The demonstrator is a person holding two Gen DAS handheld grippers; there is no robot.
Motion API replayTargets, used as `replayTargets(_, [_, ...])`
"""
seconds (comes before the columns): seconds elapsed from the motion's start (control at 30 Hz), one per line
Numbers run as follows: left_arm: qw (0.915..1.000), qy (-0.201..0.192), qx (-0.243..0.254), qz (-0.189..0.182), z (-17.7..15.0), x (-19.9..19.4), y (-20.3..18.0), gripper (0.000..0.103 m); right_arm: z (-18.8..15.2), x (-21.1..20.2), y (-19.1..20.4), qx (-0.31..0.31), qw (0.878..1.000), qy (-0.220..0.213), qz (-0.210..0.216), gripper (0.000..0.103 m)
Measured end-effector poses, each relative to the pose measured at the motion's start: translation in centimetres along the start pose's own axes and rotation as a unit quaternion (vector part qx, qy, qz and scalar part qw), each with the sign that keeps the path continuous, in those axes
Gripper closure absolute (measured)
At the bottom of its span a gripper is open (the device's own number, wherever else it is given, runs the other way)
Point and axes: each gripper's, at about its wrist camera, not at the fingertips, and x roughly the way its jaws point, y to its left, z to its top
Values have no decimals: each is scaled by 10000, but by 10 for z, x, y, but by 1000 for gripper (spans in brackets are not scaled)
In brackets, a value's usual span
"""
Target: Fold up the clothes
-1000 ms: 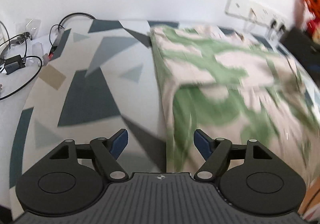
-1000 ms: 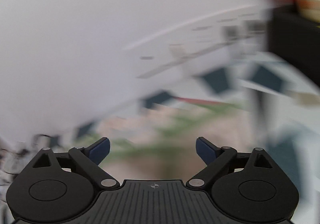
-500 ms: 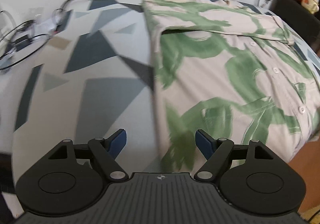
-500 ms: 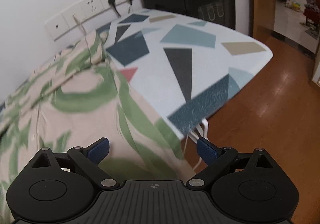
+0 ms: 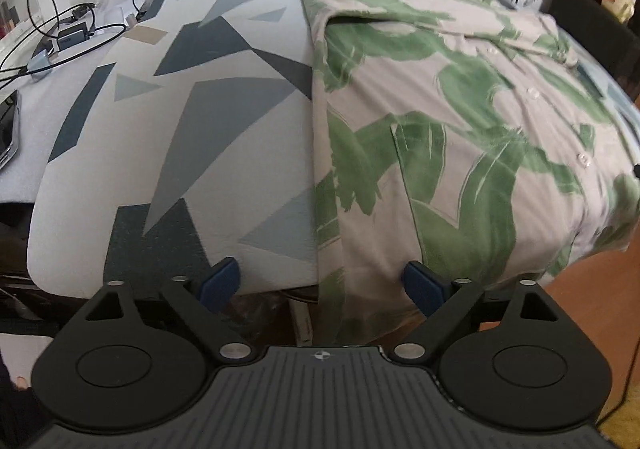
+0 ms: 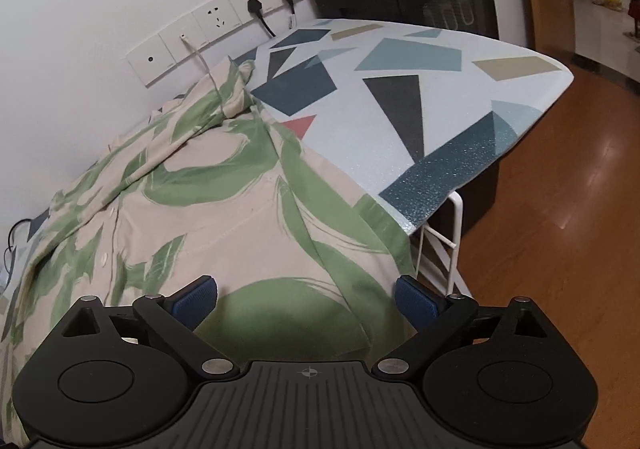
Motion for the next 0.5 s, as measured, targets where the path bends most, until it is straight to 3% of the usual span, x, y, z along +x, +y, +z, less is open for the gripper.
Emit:
replayTargets(0.3, [9997,151,-116,-161,-33,-8,-16,11,-2,-10,-35,85,9999,-43,-83,9])
replayTargets(0.5, [9990,-108,-60,-433,-30,12,-5,16,-24,-9,-37,55,9995,295,9,11])
